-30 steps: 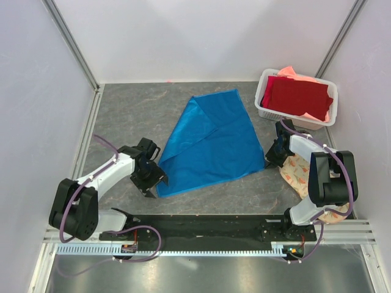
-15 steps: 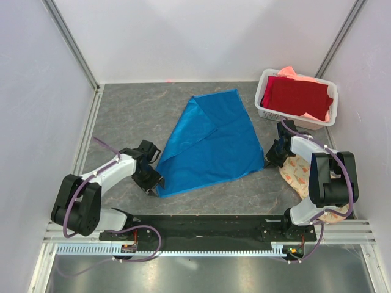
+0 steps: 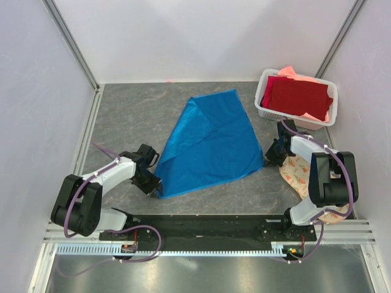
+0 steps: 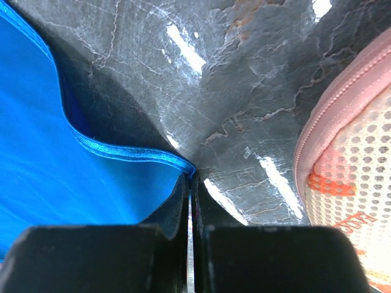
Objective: Fold the napkin into a case and place the utensils inside
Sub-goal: Flatten out the crumpled napkin at the center of the board.
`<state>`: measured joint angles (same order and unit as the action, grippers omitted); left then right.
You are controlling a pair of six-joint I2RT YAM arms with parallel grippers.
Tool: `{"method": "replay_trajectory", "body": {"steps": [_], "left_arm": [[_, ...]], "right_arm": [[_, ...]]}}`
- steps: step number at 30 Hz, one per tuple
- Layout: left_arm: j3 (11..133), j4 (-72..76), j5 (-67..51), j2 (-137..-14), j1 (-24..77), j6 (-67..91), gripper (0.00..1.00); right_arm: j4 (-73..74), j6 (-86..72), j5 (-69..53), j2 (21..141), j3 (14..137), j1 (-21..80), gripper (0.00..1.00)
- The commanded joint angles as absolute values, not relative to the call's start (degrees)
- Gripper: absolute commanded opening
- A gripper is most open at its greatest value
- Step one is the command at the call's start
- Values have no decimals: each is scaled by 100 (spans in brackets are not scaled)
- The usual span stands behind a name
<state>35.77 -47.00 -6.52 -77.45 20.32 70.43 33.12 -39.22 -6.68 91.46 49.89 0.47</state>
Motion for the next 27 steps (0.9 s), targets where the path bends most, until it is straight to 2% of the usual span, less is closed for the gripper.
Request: {"method": "replay_trajectory", "body": {"steps": [1,4,7,14,20,24,27], "left_arm": [[3472,-4316,-527,-7796,2004,7392,20],[3699,-4350,-440,-7612,1942,7138,6],[4120,-4570,-369,-7340,1925,6875,2],[5667,-5071,-519,-6733,1916,6408,2],[7477,-5238,-387,-6223,1916,6074,2],[8864,-5247,-158,-5916,1916,5513,2],[9463,-5203,-44,-5547,1916,5248,2]], "right_arm": [[3173,-3894,-721,9158,4983,18,0],[3199,-3763,-756,9044,5001,26,0],[3383,-3517,-695,8781,5115,18,0],[4437,-2998,-554,7429,5975,18,0],[5738,-2848,-483,6461,7583,184,0],[6704,-2673,-492,6030,9243,229,0],[7292,-2462,-737,5776,10348,229,0]]}}
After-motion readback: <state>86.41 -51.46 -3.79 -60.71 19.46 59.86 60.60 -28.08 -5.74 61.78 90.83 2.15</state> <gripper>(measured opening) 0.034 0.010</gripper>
